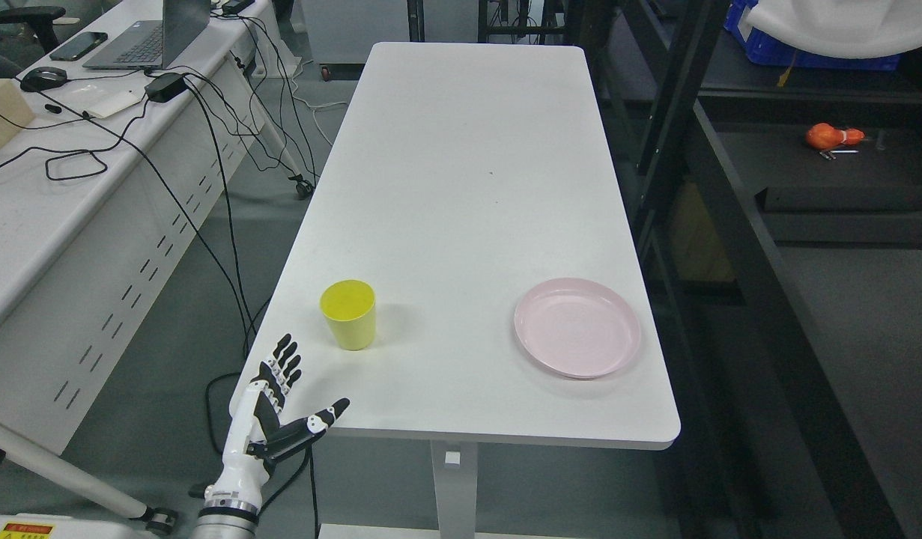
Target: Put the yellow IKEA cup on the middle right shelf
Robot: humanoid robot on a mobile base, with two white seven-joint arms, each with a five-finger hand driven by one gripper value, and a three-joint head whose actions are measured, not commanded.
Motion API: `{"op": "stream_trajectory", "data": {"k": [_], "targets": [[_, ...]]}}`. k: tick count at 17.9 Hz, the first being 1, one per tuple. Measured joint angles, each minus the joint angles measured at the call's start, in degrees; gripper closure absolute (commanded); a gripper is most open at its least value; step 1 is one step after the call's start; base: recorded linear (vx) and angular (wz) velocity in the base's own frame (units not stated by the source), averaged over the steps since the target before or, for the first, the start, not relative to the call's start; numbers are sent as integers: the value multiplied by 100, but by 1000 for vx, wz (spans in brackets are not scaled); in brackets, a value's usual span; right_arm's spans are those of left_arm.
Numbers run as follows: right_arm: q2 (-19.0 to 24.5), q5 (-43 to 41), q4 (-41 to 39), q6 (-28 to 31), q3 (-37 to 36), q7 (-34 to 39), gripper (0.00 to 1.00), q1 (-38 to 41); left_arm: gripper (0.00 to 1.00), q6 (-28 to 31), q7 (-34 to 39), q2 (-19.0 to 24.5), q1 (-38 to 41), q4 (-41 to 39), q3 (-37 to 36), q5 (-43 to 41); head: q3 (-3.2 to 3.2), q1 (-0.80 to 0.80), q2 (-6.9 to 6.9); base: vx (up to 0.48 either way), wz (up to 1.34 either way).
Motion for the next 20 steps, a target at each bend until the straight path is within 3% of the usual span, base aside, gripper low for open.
{"op": "stream_trajectory", "data": {"k": [20], "targets": [[0, 0, 0, 5, 0, 0, 1, 2, 1, 52, -10, 0, -413, 404, 251, 4, 0, 0, 0, -1, 0]]}}
